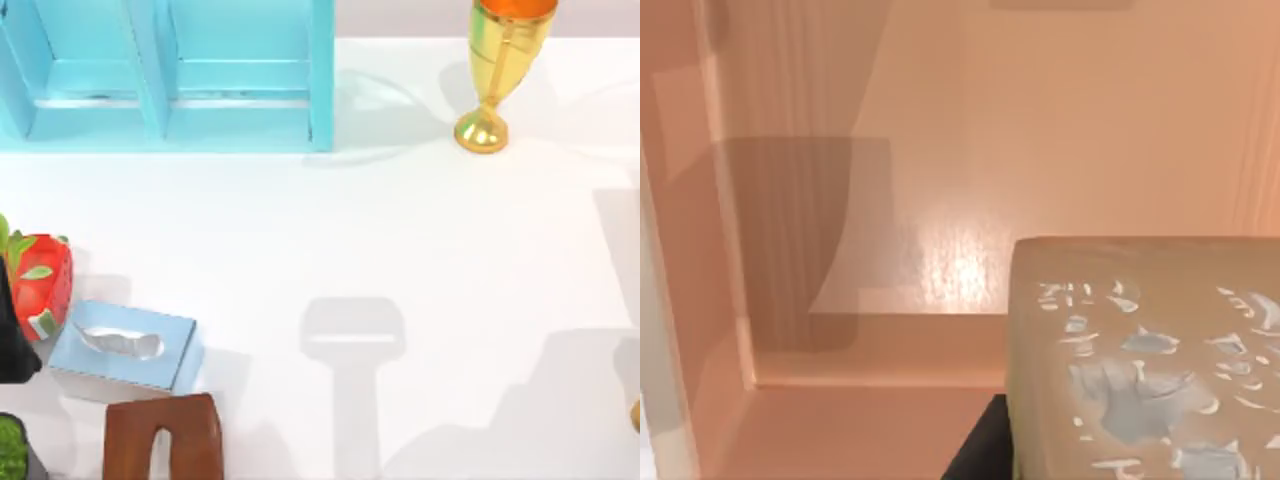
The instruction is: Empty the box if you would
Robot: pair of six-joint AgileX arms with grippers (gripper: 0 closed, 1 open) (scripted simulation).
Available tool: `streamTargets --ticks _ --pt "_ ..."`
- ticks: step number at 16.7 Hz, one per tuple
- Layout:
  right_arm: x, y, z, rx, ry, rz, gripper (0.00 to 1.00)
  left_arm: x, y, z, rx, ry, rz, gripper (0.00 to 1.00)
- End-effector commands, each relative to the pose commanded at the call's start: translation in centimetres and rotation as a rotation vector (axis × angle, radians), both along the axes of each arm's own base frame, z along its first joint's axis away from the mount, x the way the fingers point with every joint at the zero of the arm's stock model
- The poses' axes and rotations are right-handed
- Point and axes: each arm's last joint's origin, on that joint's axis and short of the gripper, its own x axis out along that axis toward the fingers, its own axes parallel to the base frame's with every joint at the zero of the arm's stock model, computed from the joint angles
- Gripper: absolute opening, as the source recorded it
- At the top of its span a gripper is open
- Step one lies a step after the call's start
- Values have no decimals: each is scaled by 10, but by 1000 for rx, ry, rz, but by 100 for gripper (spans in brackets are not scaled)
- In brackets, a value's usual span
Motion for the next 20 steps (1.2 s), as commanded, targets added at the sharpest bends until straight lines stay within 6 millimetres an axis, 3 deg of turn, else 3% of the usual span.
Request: streamTargets --ticks 3,6,8,11,15,17,20 --pt "4 3 -3 1 4 1 0 0 0 0 0 0 0 100" --pt "24 26 -10 -6 3 2 0 0 0 0 0 0 0 100" --pt "43 57 -18 -12 -2 8 0 0 0 0 0 0 0 100" --pt "68 120 -32 -15 -17 29 0 0 0 0 0 0 0 100" --pt "77 203 -60 -10 -13 48 0 0 0 0 0 0 0 100" --pt "76 228 -75 -8 -5 41 0 0 0 0 0 0 0 100" --pt "76 242 -87 -3 0 14 0 0 0 0 0 0 0 100"
